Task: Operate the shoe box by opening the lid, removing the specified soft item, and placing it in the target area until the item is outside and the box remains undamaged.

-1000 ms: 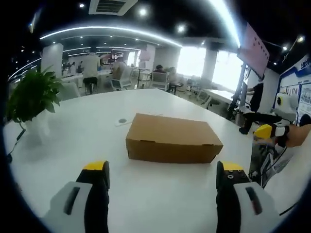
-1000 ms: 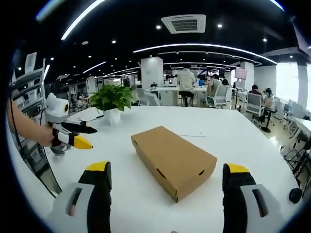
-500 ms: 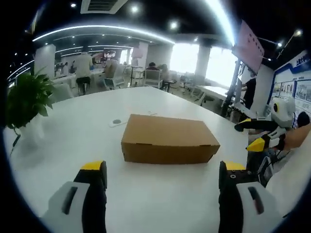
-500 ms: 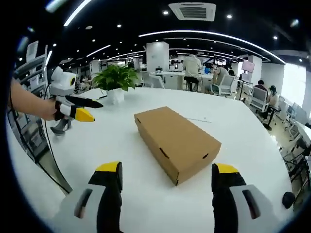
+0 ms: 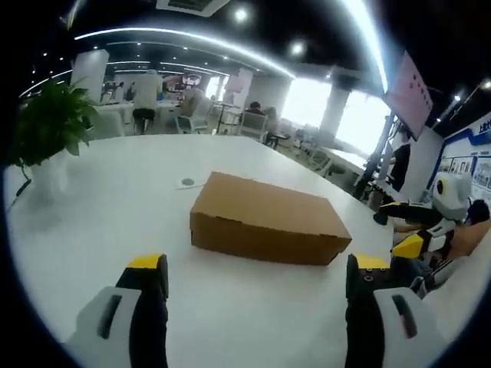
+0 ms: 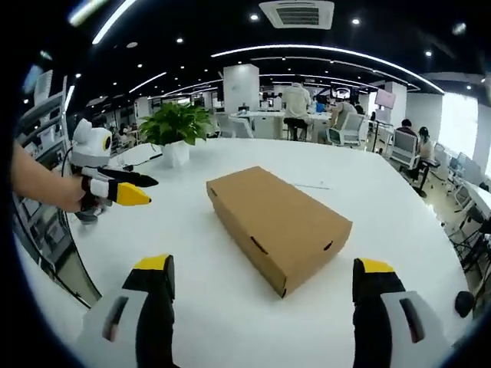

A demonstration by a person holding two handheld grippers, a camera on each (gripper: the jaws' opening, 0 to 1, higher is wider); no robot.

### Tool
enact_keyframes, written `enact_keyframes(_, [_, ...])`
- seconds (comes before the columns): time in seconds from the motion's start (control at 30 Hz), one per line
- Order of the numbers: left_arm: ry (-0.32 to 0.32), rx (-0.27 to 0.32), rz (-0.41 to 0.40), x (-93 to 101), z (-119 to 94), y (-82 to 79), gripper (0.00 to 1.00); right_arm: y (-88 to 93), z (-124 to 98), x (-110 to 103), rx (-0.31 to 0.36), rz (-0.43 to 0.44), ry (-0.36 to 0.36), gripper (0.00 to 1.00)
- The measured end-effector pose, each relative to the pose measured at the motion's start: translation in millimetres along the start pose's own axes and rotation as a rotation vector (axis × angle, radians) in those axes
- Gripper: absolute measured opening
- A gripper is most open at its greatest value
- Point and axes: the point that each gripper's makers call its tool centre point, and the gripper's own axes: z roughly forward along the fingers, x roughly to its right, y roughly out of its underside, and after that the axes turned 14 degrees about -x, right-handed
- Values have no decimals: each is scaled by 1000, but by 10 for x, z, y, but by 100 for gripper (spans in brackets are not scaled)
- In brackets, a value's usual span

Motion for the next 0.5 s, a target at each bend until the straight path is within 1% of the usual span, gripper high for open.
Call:
enact_keyframes(0.07, [3,-33,13,22,40,77,99,41,31,-27,-9,3,-19,100])
enact_keyframes(0.1, [-7,-60,42,6,65,129,99,44,38,-20,-8,10,-19,100])
enact_keyframes(0.17, [-20,-74,76,-15,88,129,99,30,43,-9,8,35,-27,100])
enact_keyframes(0.23, [-22,-70,83,-41,100,88,99,34,46,16,5,45,-23,99])
enact_keyframes(0.27, [-27,-61,88,-68,99,46,99,32,40,39,8,51,-16,98])
enact_keyframes(0.3, [-45,-41,118,-110,92,-33,98,24,24,66,13,60,-9,95])
enact_keyframes(0.33, [-55,-29,127,-127,67,-76,92,-44,-42,151,56,97,31,89])
enact_keyframes(0.37, [-77,7,141,-165,31,-163,87,-164,-112,186,133,109,39,82])
enact_keyframes(0.4, [-103,36,144,-226,5,-249,85,-273,-169,209,195,116,34,82])
enact_keyframes(0.43, [-118,29,122,-264,-4,-261,89,-266,-175,226,181,119,37,85])
enact_keyframes(0.47, [-116,50,96,-289,-6,-324,94,-261,-164,243,163,118,37,90])
enact_keyframes(0.5, [-122,46,91,-319,2,-334,96,-272,-148,252,161,123,37,91])
